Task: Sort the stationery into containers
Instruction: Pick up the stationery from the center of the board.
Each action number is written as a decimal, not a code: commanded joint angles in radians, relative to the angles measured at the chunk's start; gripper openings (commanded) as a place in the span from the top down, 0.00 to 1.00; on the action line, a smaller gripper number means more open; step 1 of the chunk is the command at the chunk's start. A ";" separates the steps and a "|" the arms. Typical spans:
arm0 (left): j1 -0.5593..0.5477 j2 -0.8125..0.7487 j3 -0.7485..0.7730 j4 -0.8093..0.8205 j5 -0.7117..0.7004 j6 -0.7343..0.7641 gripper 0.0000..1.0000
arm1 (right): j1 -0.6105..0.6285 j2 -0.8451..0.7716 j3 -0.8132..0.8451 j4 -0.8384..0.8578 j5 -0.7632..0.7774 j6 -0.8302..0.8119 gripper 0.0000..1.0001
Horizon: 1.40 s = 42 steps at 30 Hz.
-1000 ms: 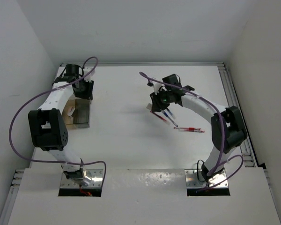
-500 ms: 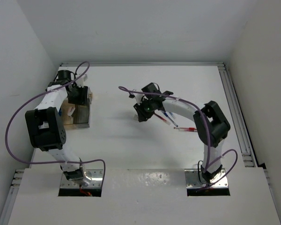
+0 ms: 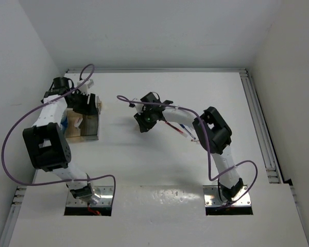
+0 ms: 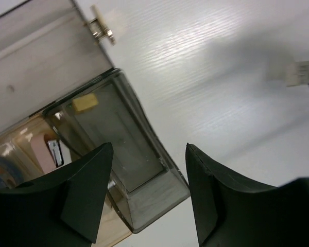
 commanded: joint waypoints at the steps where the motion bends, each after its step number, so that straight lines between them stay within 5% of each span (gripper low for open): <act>1: -0.010 -0.080 -0.014 -0.032 0.164 0.123 0.36 | 0.017 0.020 0.039 0.021 0.021 0.021 0.64; 4: -0.010 -0.103 -0.029 -0.032 0.210 0.151 0.36 | 0.017 0.037 0.061 -0.030 0.024 0.023 0.37; 7: -0.039 -0.127 -0.049 -0.023 0.233 0.178 0.36 | 0.019 -0.003 0.007 -0.030 0.036 0.023 0.27; 20: -0.456 -0.166 -0.201 0.144 0.104 0.234 0.36 | -0.181 -0.480 -0.322 -0.071 -0.010 0.040 0.25; 33: -0.680 0.143 -0.036 0.180 0.036 0.336 0.38 | -0.480 -0.720 -0.582 -0.173 -0.094 0.000 0.26; 42: -0.711 0.252 -0.008 0.157 -0.007 0.367 0.41 | -0.590 -0.775 -0.639 -0.193 -0.140 -0.016 0.26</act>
